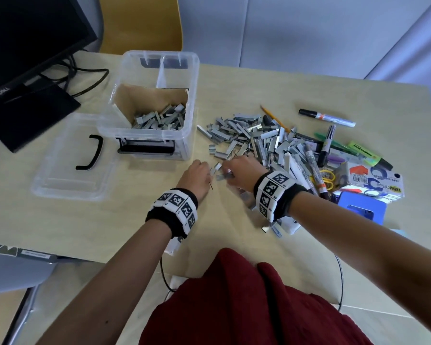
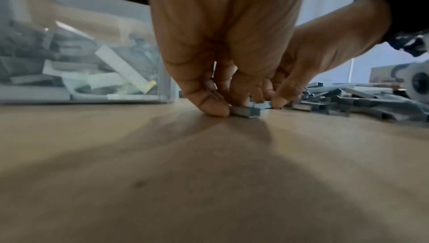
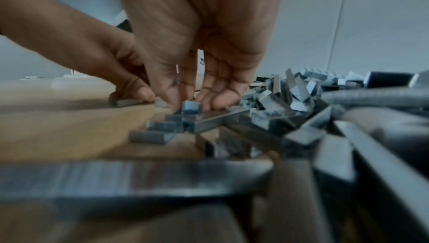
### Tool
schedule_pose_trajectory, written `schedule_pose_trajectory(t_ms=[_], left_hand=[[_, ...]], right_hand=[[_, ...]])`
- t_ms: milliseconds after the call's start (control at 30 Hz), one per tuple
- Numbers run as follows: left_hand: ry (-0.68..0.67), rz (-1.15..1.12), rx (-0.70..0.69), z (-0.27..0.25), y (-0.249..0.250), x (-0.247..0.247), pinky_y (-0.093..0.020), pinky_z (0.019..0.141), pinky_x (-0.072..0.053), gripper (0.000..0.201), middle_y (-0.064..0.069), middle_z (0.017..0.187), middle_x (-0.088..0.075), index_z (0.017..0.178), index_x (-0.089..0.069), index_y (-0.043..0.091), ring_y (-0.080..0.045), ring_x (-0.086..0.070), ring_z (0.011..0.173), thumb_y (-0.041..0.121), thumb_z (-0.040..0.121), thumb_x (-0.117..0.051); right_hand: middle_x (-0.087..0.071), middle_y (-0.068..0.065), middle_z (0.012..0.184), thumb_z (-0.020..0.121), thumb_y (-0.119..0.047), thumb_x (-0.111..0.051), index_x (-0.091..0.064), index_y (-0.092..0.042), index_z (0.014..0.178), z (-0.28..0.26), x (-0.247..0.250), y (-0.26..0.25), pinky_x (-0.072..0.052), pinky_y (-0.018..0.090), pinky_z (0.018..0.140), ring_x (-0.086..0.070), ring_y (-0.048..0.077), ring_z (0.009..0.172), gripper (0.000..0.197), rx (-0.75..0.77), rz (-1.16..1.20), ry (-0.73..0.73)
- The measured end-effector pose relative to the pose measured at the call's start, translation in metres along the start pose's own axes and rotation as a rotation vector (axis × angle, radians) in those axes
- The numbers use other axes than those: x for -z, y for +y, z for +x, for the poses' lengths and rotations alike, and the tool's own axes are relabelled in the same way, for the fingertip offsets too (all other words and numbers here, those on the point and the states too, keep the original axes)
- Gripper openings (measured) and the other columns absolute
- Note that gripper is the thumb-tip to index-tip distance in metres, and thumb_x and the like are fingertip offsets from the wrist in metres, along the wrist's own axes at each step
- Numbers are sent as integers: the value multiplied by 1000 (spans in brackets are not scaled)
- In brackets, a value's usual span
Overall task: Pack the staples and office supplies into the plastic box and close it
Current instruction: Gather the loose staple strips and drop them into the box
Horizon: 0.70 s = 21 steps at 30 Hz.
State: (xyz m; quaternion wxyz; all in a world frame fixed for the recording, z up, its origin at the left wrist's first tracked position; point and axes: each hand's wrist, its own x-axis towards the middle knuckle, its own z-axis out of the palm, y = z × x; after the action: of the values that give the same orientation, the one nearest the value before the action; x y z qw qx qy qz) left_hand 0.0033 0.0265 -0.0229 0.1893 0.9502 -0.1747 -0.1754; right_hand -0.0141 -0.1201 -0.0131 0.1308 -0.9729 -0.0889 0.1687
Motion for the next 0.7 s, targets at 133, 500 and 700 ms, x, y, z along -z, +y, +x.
schedule_pose_trajectory(t_ms=[133, 500, 700], left_hand=[[12, -79, 114, -4, -2, 5, -35, 82, -41, 32, -12, 108, -49, 101, -50, 3, -29, -52, 97, 29, 87, -61], [-32, -423, 171, 7, 2, 2, -30, 73, -52, 15, -11, 90, -62, 79, -54, 10, -24, -63, 83, -5, 81, -53], [-37, -861, 255, 10, -12, 9, -15, 52, -49, 24, -7, 68, -57, 73, -57, 9, -12, -56, 53, -13, 83, -53]], right_hand=[[-61, 3, 87, 81, -12, -64, -63, -10, 85, 1, 0, 7, -51, 33, 82, -58, 18, 80, 4, -109, 282, 47], [-51, 4, 63, 78, -16, -48, -49, -10, 67, -32, 27, 21, -44, 18, 46, -46, 12, 52, 12, -332, 1865, 78], [-47, -3, 68, 85, -18, -59, -49, -14, 81, -29, 9, 18, -39, 23, 55, -46, 14, 59, 11, -304, 554, 34]])
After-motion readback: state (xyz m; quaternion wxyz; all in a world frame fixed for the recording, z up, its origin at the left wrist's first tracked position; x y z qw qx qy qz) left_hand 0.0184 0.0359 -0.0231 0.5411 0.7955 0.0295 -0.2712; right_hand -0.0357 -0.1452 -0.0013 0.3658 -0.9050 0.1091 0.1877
